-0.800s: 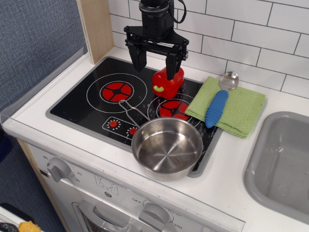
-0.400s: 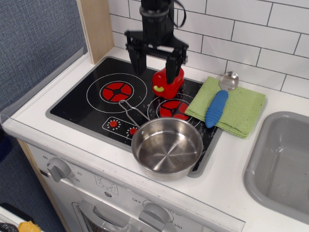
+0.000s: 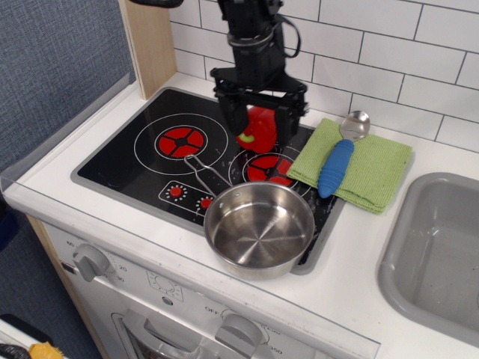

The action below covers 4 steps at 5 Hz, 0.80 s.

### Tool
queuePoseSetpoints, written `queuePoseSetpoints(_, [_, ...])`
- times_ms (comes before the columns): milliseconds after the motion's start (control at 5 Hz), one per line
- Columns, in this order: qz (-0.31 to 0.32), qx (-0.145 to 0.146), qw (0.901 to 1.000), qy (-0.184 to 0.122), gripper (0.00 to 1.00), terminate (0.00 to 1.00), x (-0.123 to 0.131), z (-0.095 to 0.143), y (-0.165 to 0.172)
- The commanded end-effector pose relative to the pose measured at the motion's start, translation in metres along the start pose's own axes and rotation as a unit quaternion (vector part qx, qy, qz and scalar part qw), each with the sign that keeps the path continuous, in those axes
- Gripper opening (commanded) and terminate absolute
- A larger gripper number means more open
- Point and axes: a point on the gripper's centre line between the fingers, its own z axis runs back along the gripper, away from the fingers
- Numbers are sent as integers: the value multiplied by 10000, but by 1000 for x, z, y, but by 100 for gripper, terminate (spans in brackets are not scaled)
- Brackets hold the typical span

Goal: Put the silver pot on the left stove burner.

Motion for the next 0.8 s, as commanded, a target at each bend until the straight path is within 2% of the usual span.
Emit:
queuePoseSetpoints(0, [-1085,46,9920,-645,100,0,-23,59,-64])
queuePoseSetpoints(200, [-1316,-35,9904,-425,100,0,-47,51,-92])
queuePoseSetpoints(400, [-1241,-9,9917,-341,100,0,-58,42,-104])
queuePoseSetpoints(600, [-950,145,9953,-90,100,0,-69,17,-110])
